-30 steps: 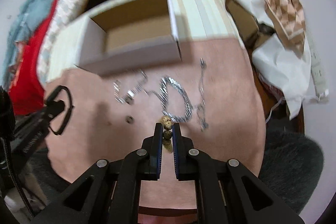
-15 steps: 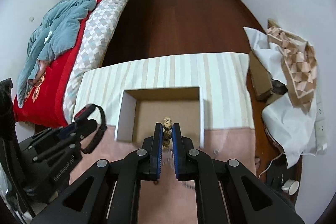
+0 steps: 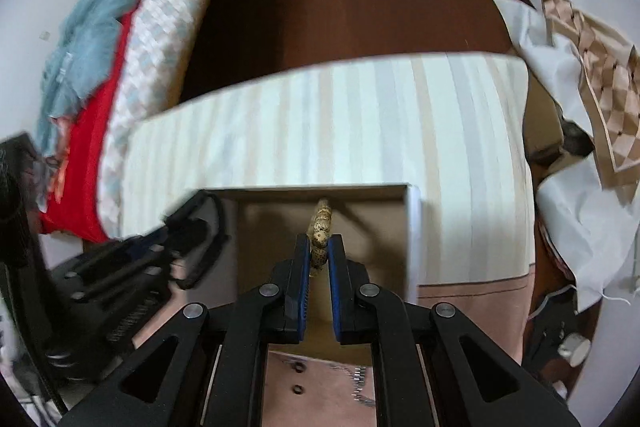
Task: Organize jewelry
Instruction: 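Carry the watch and bead bracelet into the white box and release both, then move the right tool toward the thick silver chain bracelet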
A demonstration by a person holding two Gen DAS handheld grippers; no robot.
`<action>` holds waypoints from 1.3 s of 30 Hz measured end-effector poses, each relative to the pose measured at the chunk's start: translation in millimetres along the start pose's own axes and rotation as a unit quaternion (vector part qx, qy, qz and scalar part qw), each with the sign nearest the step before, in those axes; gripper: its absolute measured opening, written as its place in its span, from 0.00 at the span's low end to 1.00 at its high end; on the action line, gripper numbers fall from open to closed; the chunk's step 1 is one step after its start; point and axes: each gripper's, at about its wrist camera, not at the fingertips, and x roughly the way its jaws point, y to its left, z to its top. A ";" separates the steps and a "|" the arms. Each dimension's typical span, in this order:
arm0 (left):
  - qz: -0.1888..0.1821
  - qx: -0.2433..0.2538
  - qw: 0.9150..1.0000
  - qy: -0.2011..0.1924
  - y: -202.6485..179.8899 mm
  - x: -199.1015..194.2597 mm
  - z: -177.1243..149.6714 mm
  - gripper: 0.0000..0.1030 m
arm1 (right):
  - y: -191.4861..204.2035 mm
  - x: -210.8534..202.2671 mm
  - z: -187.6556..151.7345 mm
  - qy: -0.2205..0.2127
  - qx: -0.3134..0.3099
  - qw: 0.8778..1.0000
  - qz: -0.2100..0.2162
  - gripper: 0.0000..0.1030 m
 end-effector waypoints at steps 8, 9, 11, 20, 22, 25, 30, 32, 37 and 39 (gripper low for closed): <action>-0.006 0.003 1.000 -0.016 -12.8 -12.4 2.8 0.50 | -6.1 -13.4 -16.6 -0.023 0.006 1.000 -0.016 0.45; -0.007 0.002 1.000 -0.025 -12.8 -17.6 2.7 0.54 | -6.6 -17.9 -18.7 -0.029 0.005 0.999 -0.022 0.45; 0.000 0.001 0.999 -0.036 -11.3 -27.9 3.4 0.60 | -3.9 -29.0 -25.3 -0.048 -0.001 0.997 -0.052 0.45; 0.095 0.006 0.990 -0.102 5.9 -60.3 -19.7 0.98 | 4.8 -45.2 -54.3 -0.082 -0.029 0.986 -0.145 0.90; 0.104 0.005 0.989 -0.104 9.9 -58.8 -28.2 0.99 | 6.7 -43.7 -60.1 -0.086 -0.032 0.984 -0.150 0.90; 0.111 -0.001 0.988 -0.104 16.4 -57.3 -40.2 0.99 | 10.3 -41.7 -67.5 -0.093 -0.035 0.983 -0.154 0.92; 0.128 0.000 0.985 -0.118 18.4 -66.1 -58.1 0.99 | 15.4 -45.9 -81.6 -0.104 -0.032 0.983 -0.146 0.96; 0.132 0.001 0.983 -0.125 16.9 -72.0 -63.3 0.99 | 16.4 -49.4 -87.9 -0.106 -0.028 0.985 -0.136 0.96; 0.136 0.003 0.980 -0.144 14.6 -91.4 -78.9 0.99 | 20.1 -62.0 -104.2 -0.119 -0.024 0.985 -0.126 0.96; 0.137 0.005 0.979 -0.151 12.7 -99.1 -85.2 0.99 | 23.5 -70.2 -111.3 -0.128 -0.026 0.983 -0.125 0.97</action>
